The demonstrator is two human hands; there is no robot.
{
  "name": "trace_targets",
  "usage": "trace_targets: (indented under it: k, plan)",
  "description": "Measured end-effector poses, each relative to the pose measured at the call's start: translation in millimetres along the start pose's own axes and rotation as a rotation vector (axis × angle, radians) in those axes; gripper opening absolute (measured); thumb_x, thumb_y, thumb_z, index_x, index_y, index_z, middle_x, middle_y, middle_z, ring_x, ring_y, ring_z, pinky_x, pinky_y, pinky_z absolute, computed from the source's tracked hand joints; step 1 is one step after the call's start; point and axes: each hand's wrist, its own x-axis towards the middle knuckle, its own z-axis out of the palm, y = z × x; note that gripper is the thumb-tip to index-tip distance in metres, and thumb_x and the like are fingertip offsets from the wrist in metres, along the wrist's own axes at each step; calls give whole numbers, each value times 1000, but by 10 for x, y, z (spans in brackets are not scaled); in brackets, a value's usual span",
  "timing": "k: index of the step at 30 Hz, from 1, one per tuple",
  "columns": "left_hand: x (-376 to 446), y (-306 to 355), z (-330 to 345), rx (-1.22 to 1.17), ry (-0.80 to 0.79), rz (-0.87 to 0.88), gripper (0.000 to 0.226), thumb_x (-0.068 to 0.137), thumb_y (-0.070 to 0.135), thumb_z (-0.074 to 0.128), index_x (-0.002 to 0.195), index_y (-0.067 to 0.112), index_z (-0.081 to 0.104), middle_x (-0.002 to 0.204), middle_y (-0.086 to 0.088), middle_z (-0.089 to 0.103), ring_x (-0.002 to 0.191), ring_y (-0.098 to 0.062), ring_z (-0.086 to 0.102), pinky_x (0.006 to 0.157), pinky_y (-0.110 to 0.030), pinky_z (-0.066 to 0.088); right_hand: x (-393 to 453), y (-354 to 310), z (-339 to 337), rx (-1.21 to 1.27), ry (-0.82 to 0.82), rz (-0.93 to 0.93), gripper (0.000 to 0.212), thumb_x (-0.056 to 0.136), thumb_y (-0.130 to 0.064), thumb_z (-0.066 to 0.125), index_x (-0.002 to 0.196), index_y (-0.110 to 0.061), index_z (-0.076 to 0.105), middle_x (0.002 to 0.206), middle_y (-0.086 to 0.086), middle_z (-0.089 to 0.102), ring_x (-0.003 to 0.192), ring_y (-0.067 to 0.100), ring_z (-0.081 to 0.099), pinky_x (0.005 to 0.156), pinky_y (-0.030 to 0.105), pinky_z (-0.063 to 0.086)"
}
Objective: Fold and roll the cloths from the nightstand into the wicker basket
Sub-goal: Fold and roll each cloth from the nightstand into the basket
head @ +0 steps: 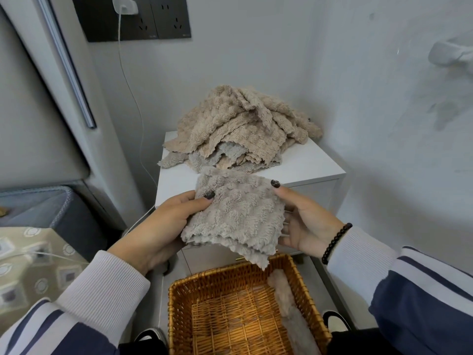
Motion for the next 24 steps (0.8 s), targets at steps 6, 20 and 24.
trace_targets:
  k: [6,20,24]
  plan:
    - [13,3,-23,14,43,26,37,80,12,60,115,-3,62,112,-22,69,92,-28,68,82,-34,55,2,116,78,70,-185,-61,73,49,-18,89,116,-4,63,115,16,68,109,30,65,96,45,50]
    - [8,36,49,-125,-221,-1,51,74,0,54,122,16,62,115,-14,69,93,-26,72,74,-35,60,-162,-134,-80,17,-152,-209,43,66,-4,67,109,-2,66,106,18,71,88,25,72,77,38,59]
    - [26,52,86,-198,-261,41,58,80,-10,45,129,19,57,119,-16,67,87,-24,72,66,-31,61,-191,-160,-164,93,-240,-239,67,49,-6,80,115,-2,67,119,22,65,103,32,67,83,44,56]
